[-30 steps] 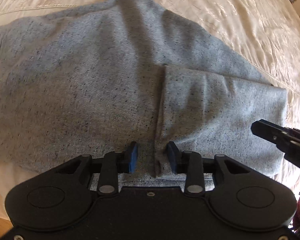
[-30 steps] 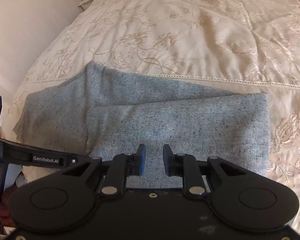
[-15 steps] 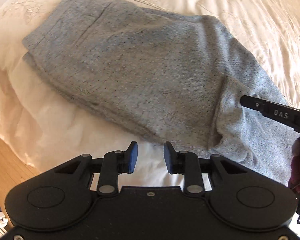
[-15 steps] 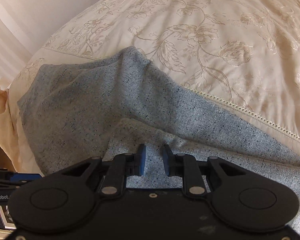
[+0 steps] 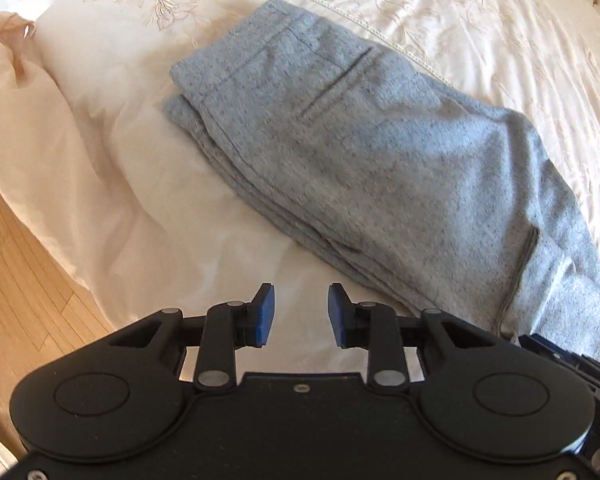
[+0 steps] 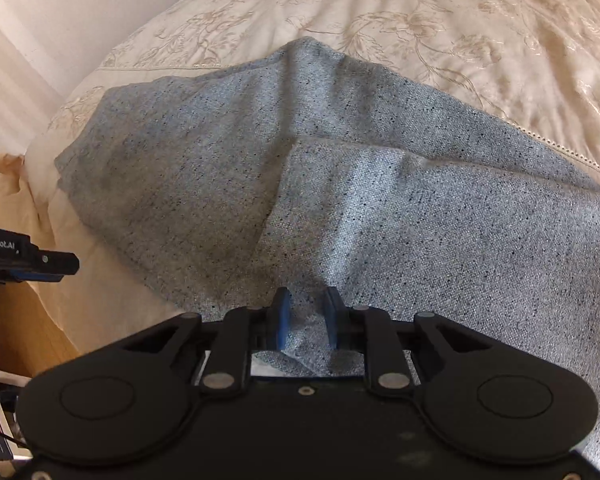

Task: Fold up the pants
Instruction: 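Move the left tool to the folded trouser edge and grasp it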

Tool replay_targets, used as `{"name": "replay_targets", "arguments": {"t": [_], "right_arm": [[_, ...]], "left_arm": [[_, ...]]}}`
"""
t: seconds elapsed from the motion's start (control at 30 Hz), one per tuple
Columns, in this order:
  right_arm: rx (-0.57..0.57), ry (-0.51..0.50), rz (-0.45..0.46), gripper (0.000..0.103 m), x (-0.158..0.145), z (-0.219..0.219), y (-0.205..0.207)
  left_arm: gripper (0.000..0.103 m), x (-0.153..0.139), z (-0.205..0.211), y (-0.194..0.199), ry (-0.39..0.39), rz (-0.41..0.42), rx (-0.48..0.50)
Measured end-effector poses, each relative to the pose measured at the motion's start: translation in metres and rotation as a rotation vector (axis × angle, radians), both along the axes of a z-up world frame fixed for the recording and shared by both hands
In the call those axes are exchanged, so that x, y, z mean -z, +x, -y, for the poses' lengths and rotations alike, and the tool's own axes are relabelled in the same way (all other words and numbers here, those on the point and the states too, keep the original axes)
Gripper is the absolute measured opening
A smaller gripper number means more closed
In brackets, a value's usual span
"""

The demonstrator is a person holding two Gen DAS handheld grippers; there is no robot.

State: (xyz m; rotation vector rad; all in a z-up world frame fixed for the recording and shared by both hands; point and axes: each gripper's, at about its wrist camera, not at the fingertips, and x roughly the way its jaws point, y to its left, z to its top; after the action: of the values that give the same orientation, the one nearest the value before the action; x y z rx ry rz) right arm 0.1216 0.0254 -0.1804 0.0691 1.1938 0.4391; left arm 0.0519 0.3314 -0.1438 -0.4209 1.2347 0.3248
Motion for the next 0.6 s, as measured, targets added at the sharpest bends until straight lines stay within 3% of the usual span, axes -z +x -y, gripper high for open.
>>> {"name": "replay_targets", "arguments": {"t": [0.27,0.37,0.5,0.6], "right_arm": [[0.100,-0.124,0.017,0.024,-0.006,-0.025,-0.010],[0.150,-0.157,0.013,0.024,-0.007,-0.033,-0.009],[0.202,-0.197,0.022,0.024,-0.012,-0.041,-0.009],[0.251,-0.210,0.036,0.024,-0.019,-0.047,-0.012]], "left_arm": [[0.040,-0.008,-0.070,0.037,-0.024,0.060,0.010],[0.054,0.001,-0.090,0.050,-0.037,0.049,0.032],[0.058,0.033,-0.102,0.064,-0.087,-0.014,0.094],[0.066,0.047,-0.108,0.068,-0.123,-0.013,0.124]]}}
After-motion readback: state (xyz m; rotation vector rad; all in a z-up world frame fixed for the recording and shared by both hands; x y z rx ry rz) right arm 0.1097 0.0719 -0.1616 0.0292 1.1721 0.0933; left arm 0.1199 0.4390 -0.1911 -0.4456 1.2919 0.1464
